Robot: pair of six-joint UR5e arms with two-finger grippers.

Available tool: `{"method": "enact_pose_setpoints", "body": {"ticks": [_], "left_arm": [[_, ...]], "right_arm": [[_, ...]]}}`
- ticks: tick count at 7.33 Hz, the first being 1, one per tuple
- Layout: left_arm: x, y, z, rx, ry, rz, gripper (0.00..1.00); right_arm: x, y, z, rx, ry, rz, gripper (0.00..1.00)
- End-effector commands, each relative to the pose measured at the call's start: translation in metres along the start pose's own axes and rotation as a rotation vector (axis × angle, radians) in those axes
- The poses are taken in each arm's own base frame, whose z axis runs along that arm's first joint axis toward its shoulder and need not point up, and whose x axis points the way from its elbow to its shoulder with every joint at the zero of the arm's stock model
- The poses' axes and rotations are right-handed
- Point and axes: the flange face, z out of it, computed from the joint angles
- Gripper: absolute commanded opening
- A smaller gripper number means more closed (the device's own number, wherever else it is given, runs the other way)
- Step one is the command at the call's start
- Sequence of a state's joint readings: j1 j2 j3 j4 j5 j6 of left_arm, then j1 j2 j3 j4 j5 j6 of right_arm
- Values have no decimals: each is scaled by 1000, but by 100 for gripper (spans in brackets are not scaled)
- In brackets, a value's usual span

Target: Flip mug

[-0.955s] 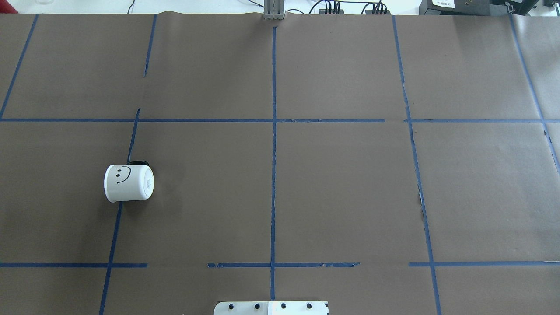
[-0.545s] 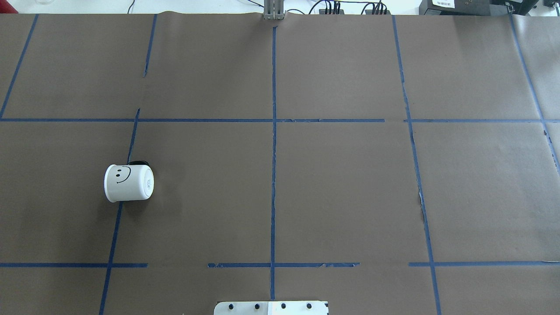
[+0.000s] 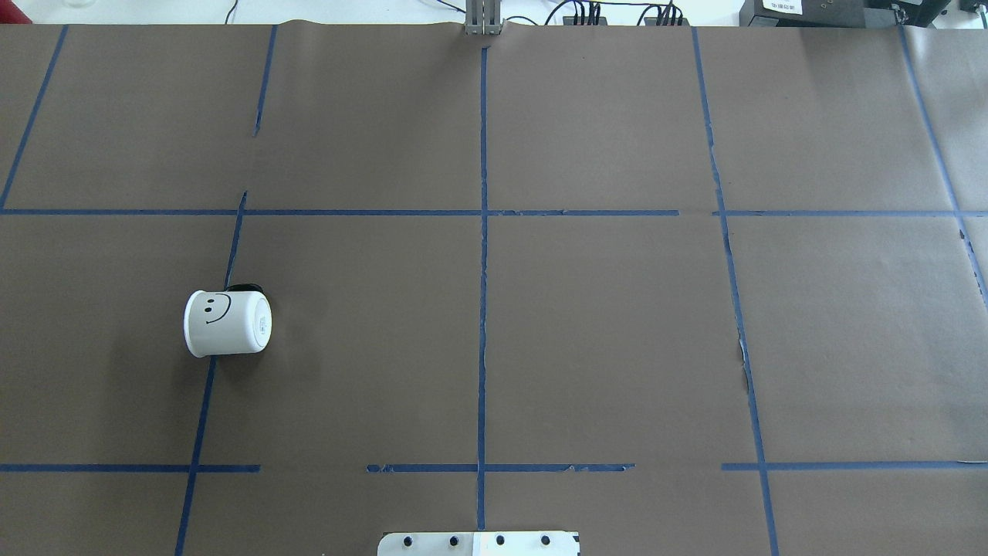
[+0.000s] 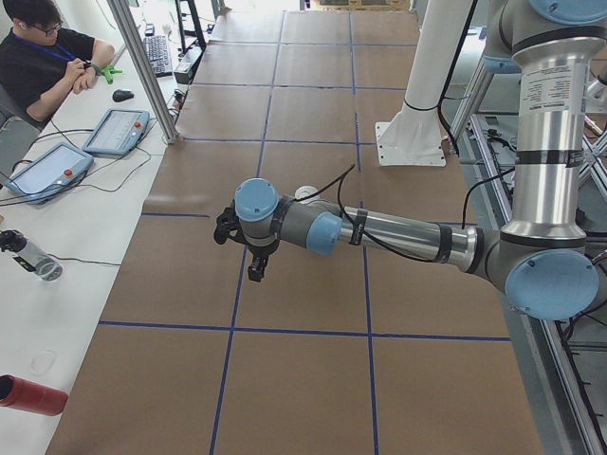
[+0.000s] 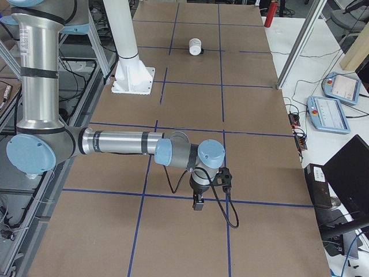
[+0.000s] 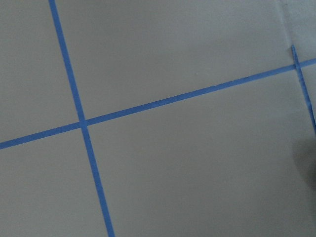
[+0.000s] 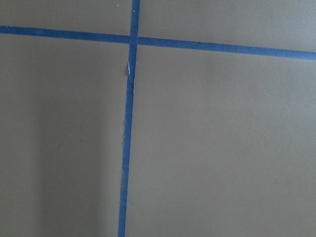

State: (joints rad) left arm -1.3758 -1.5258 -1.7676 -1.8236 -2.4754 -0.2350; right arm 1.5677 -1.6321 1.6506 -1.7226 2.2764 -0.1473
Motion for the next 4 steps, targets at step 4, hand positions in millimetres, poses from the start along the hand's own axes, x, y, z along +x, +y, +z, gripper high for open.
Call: {"method": "enact_pose_setpoints", "body": {"ticks": [4], "left_arm": [[133, 72, 110, 111, 202, -238, 100]], "right_arm": [[0, 0, 0, 0, 0, 0, 100]]}}
